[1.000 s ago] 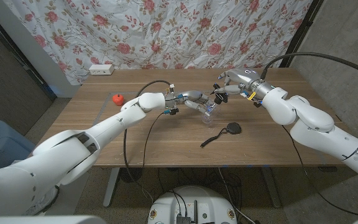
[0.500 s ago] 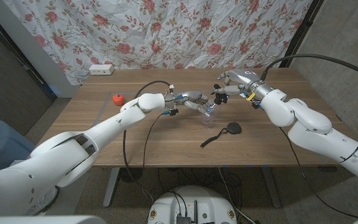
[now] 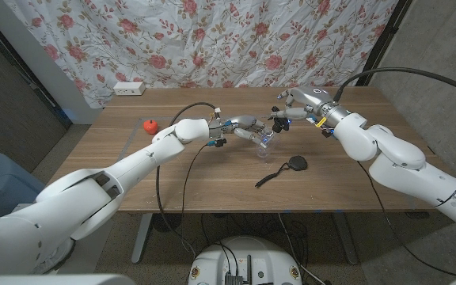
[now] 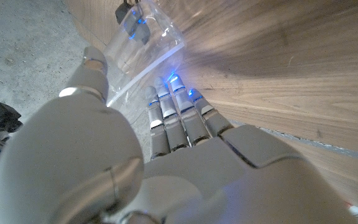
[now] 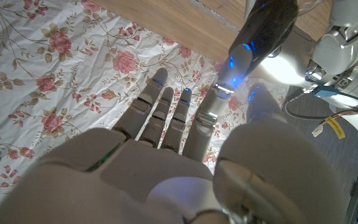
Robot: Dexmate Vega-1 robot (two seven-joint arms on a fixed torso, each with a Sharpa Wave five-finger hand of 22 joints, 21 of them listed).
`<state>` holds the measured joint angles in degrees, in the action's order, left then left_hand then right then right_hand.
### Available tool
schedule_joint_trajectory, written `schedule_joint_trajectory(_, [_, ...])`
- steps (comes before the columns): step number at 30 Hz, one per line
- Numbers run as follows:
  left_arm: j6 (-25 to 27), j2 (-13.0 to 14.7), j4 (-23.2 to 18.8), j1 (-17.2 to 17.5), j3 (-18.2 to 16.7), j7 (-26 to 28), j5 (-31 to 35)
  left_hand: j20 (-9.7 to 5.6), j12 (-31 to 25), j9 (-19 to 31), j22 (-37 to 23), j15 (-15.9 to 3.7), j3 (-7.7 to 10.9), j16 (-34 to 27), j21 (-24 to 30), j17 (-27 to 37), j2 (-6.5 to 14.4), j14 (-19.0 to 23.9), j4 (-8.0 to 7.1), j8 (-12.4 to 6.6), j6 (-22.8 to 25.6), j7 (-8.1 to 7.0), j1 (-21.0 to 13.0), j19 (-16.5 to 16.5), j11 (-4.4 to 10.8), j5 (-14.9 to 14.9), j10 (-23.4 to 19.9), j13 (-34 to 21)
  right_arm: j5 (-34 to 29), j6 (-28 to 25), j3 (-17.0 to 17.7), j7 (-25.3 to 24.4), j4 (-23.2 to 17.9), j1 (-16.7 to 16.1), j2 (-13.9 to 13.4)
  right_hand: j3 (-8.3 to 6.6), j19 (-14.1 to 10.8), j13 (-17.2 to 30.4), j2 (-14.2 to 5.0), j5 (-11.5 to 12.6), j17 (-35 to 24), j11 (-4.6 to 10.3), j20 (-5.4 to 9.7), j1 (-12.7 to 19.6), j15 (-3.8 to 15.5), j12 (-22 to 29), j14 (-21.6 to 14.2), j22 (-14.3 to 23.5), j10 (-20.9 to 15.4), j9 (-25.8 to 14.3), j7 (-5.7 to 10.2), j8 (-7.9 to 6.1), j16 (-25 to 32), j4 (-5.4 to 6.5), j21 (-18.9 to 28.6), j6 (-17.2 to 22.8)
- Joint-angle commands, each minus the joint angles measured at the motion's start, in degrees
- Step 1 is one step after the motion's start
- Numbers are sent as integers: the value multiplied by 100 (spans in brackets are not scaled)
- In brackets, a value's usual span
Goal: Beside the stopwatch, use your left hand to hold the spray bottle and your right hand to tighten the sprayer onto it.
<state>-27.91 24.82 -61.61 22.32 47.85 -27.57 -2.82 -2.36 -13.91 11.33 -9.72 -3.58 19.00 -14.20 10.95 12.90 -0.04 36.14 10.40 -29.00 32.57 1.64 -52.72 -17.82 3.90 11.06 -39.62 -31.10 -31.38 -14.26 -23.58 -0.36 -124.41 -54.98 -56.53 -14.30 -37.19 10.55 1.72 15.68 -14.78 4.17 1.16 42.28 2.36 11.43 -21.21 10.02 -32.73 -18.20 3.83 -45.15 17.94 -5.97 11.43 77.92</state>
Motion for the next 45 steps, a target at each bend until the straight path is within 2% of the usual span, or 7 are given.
schedule_joint_trajectory(1, [-75,-4,59,2,-26,34,-8,-368,-2,25,-9,-731,103,17,10,28,549,46,-75,-2109,822,-470,-268,-19,573,33,-621,-8,30,89,99,0,12,50,-137,21,38,25,-1,-71,-30,-74,-47,-195,142,-24,26,12,13,-44,6,4,-6,70,-14,-158])
schedule_joint_trajectory(17, [-199,-63,270,-48,-58,78,-41,-372,-3,25,-9,-729,96,13,9,32,544,49,-75,-2101,814,-469,-263,-21,572,31,-635,-9,147,318,146,260,181,303,-289,136,202,47,-5,-383,-100,-205,-162,-689,-36,-79,288,12,392,328,12,531,-116,143,-30,-1002])
schedule_joint_trajectory(25, [-330,-148,490,-105,-66,117,-63,-375,-2,24,-9,-735,92,12,12,33,537,50,-71,-2105,828,-464,-266,-30,579,29,-634,-11,170,523,177,141,335,358,-293,128,255,55,-34,-419,-119,-246,-174,-732,-85,-76,377,12,483,426,28,661,-151,119,-36,-1202])
schedule_joint_trajectory(36, [-346,-171,559,-79,-124,289,-85,-362,2,24,-9,-729,88,12,10,35,542,45,-77,-2105,835,-460,-259,-27,562,29,-627,-13,224,525,133,224,551,534,-218,105,468,80,-92,-488,-172,-320,-228,-812,-184,-97,565,13,872,620,99,1138,-225,14,-53,-2144])
schedule_joint_trajectory(40, [-315,-137,472,-7,-173,431,-82,-360,0,24,-9,-730,84,11,9,35,533,48,-73,-2104,836,-464,-259,-25,575,27,-636,-13,295,562,159,56,653,518,-140,116,571,88,-102,-517,-191,-383,-266,-889,-277,-101,708,13,1053,645,101,1309,-285,-8,-60,-2502])
schedule_joint_trajectory(43, [-281,-99,387,56,-212,514,-96,-359,4,24,-9,-731,82,10,10,36,531,46,-70,-2102,834,-464,-263,-28,564,27,-630,-12,324,501,190,-103,684,469,-63,121,705,92,-126,-530,-204,-462,-342,-968,-394,-89,863,8,1223,658,100,1517,-349,-25,-68,-2938])
schedule_joint_trajectory(45, [-262,-66,324,100,-238,583,-87,-355,5,23,-9,-728,81,8,10,37,530,48,-70,-2102,837,-464,-264,-28,581,27,-631,-11,381,491,217,-192,710,441,-22,122,731,93,-131,-530,-205,-491,-345,-987,-439,-85,904,6,1254,660,96,1555,-367,-30,-69,-3009])
